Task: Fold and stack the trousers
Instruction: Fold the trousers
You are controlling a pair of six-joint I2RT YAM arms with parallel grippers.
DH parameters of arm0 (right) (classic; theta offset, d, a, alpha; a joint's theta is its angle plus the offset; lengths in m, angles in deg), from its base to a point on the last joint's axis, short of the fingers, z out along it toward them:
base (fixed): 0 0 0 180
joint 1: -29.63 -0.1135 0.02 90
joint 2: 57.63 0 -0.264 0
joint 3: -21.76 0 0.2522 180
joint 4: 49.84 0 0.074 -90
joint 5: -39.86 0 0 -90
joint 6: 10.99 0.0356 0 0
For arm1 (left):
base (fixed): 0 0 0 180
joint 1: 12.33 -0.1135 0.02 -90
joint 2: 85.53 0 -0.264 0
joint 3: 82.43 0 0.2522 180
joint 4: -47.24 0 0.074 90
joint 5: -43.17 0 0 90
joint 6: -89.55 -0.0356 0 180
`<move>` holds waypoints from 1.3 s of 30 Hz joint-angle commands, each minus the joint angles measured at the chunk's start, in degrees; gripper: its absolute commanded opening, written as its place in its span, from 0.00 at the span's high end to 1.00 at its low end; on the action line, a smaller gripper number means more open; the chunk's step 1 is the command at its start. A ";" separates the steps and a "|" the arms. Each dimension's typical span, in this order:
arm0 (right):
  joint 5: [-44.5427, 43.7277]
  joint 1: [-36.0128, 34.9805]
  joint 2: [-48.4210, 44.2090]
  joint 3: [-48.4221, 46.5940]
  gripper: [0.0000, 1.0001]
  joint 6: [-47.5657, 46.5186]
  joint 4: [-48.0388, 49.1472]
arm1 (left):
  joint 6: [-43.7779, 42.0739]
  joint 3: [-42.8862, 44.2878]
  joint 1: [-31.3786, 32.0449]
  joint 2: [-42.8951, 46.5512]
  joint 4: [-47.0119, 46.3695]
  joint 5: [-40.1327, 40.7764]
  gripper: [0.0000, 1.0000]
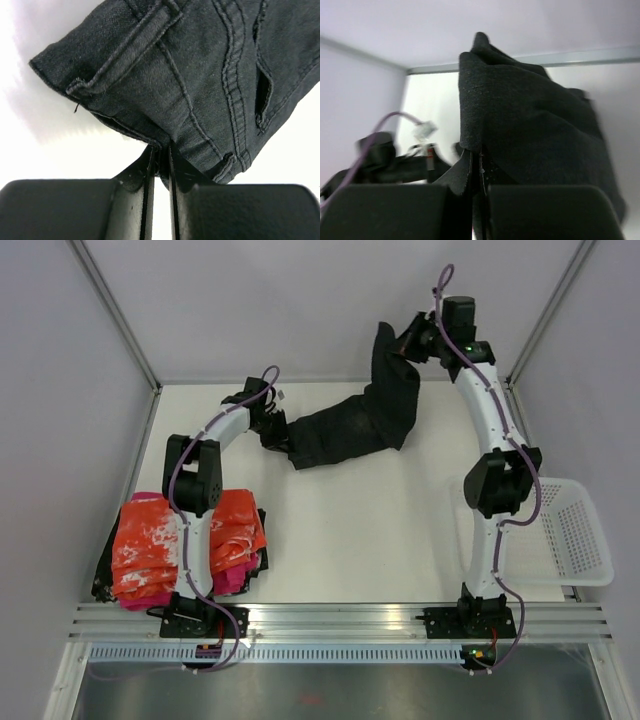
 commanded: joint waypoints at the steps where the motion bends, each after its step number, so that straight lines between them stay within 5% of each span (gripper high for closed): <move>1: 8.30 -6.70 2.06 -5.49 1.00 10.14 13.34 | -1.54 -0.98 -0.60 2.96 -0.38 -0.82 0.95; 13: 1.27 -24.10 9.01 0.12 1.00 5.41 15.19 | 5.31 -6.60 -4.20 6.90 -8.20 -5.64 0.95; 17: -3.73 -27.28 12.52 -0.66 1.00 -4.24 10.80 | 8.30 -13.37 -8.50 11.39 -13.82 -9.95 0.94; 22: -4.80 -28.42 12.79 2.75 1.00 -4.27 14.46 | 8.92 -16.28 -11.32 14.20 -14.28 -11.54 0.94; 27: 1.26 -30.97 16.48 1.02 1.00 1.52 19.58 | 8.57 -17.16 -11.85 16.75 -14.27 -11.98 0.86; 28: 1.44 -32.63 17.97 0.05 1.00 2.14 20.71 | 8.83 -17.16 -11.85 16.93 -14.10 -11.80 0.78; 30: 1.88 -33.95 19.73 -3.72 0.80 3.90 21.16 | 8.92 -17.33 -11.85 17.37 -13.31 -10.06 0.68; 31: 2.58 -34.92 20.87 -4.79 0.70 6.60 22.56 | 8.92 -17.25 -11.85 17.46 -12.61 -8.91 0.54; 34: 6.45 -35.28 20.36 -6.73 0.56 13.11 26.25 | 9.71 -16.98 -12.82 18.33 -9.53 -2.94 0.31; 35: 6.11 -35.11 19.66 -7.08 0.41 13.05 25.65 | 10.06 -16.98 -12.82 18.69 -8.83 -1.53 0.26; 39: 0.41 -33.96 13.16 -5.42 0.21 7.87 18.46 | 11.99 -18.03 -20.80 20.79 -8.12 -0.11 0.23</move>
